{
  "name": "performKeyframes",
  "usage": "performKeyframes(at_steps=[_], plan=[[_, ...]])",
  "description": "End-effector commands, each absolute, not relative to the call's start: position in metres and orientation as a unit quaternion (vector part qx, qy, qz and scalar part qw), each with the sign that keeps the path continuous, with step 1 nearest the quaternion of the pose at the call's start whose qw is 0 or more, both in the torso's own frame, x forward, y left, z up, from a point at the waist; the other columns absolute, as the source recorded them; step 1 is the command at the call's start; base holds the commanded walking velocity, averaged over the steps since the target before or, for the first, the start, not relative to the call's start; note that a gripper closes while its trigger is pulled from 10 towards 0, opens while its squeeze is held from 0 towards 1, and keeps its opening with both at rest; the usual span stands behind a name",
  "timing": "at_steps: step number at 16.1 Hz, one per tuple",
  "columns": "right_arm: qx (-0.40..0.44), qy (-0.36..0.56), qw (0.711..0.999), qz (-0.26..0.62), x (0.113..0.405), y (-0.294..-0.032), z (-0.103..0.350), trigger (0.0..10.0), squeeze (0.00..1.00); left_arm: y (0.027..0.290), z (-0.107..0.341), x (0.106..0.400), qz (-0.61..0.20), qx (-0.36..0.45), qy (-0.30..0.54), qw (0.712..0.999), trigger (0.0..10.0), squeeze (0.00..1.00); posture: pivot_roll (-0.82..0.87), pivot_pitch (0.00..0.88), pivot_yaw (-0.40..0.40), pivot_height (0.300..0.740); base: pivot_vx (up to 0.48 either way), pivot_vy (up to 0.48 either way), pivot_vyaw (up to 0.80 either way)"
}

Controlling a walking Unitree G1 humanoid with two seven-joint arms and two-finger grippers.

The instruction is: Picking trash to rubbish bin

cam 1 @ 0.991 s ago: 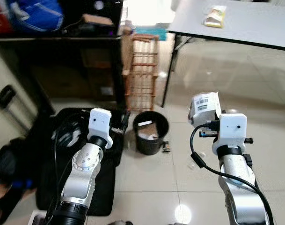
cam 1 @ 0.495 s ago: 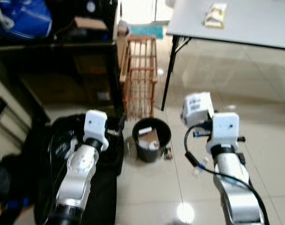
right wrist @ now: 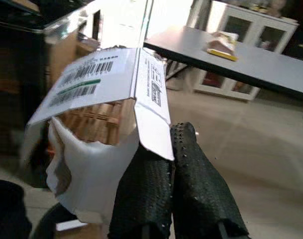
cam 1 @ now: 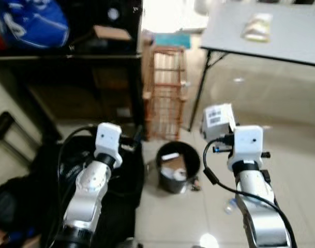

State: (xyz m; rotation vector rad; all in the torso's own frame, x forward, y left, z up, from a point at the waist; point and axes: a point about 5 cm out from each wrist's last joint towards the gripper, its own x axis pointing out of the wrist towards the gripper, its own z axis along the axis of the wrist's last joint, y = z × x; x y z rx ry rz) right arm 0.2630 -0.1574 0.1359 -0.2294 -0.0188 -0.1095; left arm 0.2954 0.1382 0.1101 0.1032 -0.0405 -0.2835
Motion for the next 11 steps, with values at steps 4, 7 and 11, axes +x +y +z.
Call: performKeyframes(at_steps=[4, 7, 11], plan=[[-0.119, -0.010, 0.991, -0.062, 0.2629, -0.1635, 0.1368, 10.0, 0.00, 0.1303, 0.1113, 0.2951, -0.156, 0.054, -0.024, 0.986, 10.0, 0.00, -0.04, 0.108, 0.028, 0.740, 0.000, -0.070, 0.00], [-0.119, -0.011, 0.991, -0.061, 0.2638, -0.1624, 0.1370, 10.0, 0.00, 0.1308, 0.1115, 0.2967, -0.155, 0.055, -0.023, 0.986, 10.0, 0.00, -0.04, 0.104, 0.031, 0.740, 0.000, -0.455, 0.00], [-0.118, -0.011, 0.991, -0.060, 0.2638, -0.1619, 0.1366, 10.0, 0.00, 0.1317, 0.1111, 0.2971, -0.153, 0.057, -0.022, 0.986, 10.0, 0.00, -0.04, 0.103, 0.032, 0.740, 0.000, -0.472, 0.00]])
